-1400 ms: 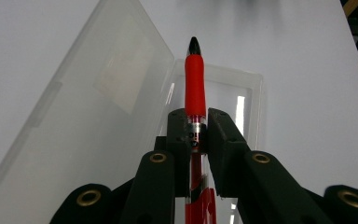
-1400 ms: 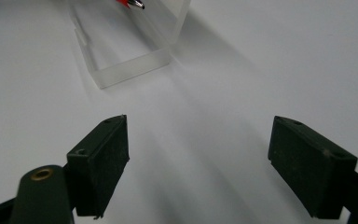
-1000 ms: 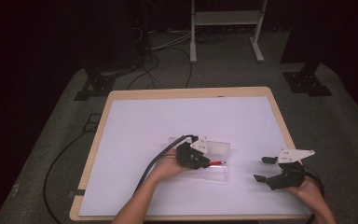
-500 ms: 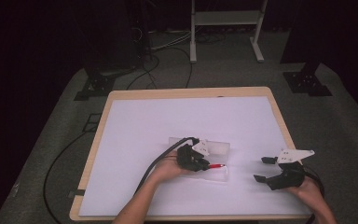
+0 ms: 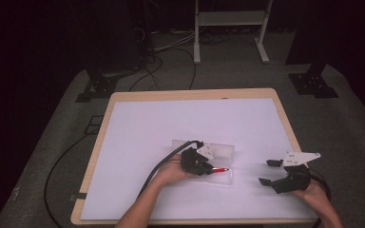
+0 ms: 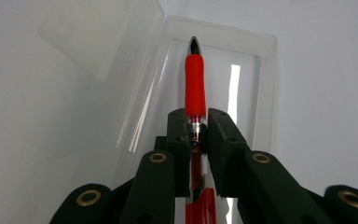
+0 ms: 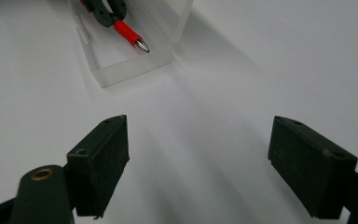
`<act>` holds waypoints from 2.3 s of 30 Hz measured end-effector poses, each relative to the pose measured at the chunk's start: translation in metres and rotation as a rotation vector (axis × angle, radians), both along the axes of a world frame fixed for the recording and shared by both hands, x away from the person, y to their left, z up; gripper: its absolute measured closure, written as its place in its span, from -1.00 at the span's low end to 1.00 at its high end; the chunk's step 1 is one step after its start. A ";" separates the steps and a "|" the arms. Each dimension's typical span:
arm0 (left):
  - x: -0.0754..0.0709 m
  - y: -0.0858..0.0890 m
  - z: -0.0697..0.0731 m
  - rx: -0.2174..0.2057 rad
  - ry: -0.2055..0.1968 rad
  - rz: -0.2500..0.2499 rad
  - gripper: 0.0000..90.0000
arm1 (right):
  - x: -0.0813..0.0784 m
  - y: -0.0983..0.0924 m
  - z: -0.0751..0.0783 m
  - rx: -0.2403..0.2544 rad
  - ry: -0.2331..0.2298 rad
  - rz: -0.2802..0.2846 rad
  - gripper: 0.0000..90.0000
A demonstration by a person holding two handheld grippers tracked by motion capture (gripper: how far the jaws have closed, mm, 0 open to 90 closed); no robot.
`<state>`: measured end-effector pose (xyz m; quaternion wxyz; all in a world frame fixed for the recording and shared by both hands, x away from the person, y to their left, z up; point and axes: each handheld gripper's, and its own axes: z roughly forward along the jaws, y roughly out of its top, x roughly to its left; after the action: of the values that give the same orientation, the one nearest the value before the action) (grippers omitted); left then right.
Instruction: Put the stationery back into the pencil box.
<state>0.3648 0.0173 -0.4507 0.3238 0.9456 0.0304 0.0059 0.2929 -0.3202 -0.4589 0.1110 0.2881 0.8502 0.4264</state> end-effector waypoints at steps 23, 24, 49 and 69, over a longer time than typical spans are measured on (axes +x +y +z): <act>0.001 0.001 -0.003 0.004 0.007 0.001 0.75 | 0.000 0.000 -0.001 -0.001 0.002 0.000 -0.56; 0.001 0.001 -0.003 0.003 0.008 0.000 0.75 | 0.000 0.000 -0.001 -0.001 0.002 0.000 -0.57; -0.001 0.007 0.005 -0.051 0.010 0.010 0.69 | 0.002 0.001 -0.002 -0.008 0.005 0.000 -0.57; -0.008 0.025 0.018 -0.107 -0.012 0.043 0.59 | 0.001 0.001 -0.001 -0.010 0.005 -0.009 -0.57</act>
<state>0.3571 0.0428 -0.4322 0.3739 0.9260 0.0490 0.0171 0.2939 -0.3196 -0.4603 0.1122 0.2924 0.8513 0.4210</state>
